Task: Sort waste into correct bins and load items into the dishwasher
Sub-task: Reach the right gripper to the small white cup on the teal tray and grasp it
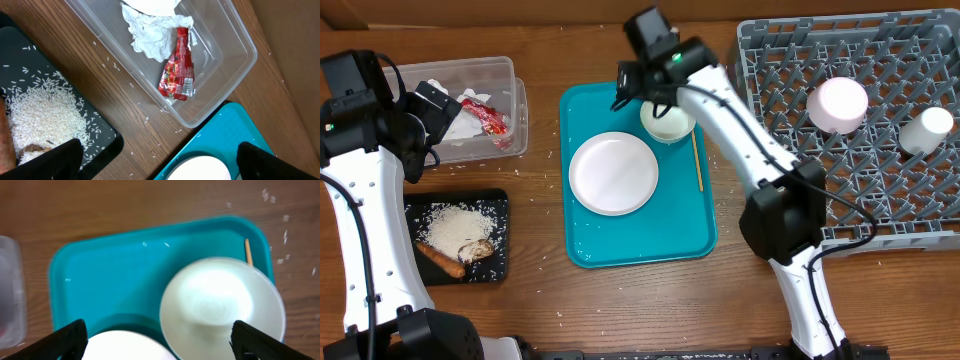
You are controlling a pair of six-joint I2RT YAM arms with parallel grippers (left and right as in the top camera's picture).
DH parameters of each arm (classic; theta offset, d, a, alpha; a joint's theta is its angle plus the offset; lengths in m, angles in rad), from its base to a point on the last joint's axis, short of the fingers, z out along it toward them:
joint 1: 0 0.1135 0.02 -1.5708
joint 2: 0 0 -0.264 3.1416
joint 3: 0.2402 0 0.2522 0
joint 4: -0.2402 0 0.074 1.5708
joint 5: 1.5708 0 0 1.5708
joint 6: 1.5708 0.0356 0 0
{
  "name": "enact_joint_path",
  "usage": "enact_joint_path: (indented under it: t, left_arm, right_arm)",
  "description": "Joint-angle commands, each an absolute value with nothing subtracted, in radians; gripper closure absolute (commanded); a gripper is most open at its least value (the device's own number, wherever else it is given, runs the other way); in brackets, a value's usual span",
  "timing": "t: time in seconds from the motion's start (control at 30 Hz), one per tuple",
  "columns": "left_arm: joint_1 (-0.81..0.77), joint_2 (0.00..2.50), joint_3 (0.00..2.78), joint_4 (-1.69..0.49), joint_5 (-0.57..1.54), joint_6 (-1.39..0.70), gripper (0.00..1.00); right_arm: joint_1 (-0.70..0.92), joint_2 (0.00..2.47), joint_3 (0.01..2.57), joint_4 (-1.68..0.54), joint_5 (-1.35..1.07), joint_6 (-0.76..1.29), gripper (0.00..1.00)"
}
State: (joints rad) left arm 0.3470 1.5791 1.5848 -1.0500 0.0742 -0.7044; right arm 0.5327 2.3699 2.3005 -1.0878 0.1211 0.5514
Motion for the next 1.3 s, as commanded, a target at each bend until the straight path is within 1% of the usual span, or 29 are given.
enact_joint_path:
  t: [0.0,0.17,0.33,0.4,0.43,0.5,0.57,0.73,0.9,0.97,1.0,1.03,1.13,1.27]
  left_arm:
    - [0.347,1.566,1.603,-1.048,0.067,-0.71,0.0]
    - [0.347,1.566,1.603,-1.048,0.067,-0.71,0.0]
    - [0.347,1.566,1.603,-1.048,0.067,-0.71,0.0]
    - [0.347,1.566,1.603,-1.048,0.067,-0.711,0.0]
    - [0.347,1.566,1.603,-1.048,0.067,-0.71,0.0]
    - [0.347,1.566,1.603,-1.048,0.067,-0.71,0.0]
    - [0.347,1.566,1.603,-1.048,0.067,-0.71,0.0]
    - [0.347,1.566,1.603,-1.048,0.067,-0.711,0.0]
    - [0.347,1.566,1.603,-1.048,0.067,-0.71,0.0]
    - [0.347,1.566,1.603,-1.048,0.067,-0.71,0.0]
    - [0.347,1.566,1.603,-1.048,0.067,-0.71,0.0]
    - [0.347,1.566,1.603,-1.048,0.067,-0.71,0.0]
    - [0.347,1.566,1.603,-1.048,0.067,-0.71,0.0]
    - [0.347,1.566,1.603,-1.048,0.067,-0.71,0.0]
  right_arm:
    - [0.54,2.386,2.218,-1.036,0.186,0.629,0.08]
    - [0.551,2.386,2.102,-0.938,0.183,0.62,0.09]
    - [0.572,2.386,2.067,-0.916,0.184,0.558,0.15]
    - [0.582,2.386,2.067,-0.912,0.187,0.542,0.25]
    - [0.588,2.386,2.067,-0.913,0.192,0.542,0.35]
    - [0.592,2.386,2.067,-0.914,0.193,0.542,0.44]
    - [0.595,2.386,2.067,-0.915,0.194,0.542,0.48]
    - [0.605,2.386,2.066,-0.92,0.195,0.542,0.51]
    - [0.605,2.386,2.065,-0.926,0.217,0.542,0.7]
    - [0.605,2.386,2.065,-0.93,0.216,0.542,0.73]
    - [0.605,2.386,2.065,-0.933,0.216,0.542,0.76]
    - [0.605,2.386,2.069,-0.939,0.216,0.542,0.8]
    - [0.602,2.385,2.107,-0.986,0.217,0.542,0.96]
    - [0.587,2.384,2.226,-1.086,0.216,0.542,0.96]
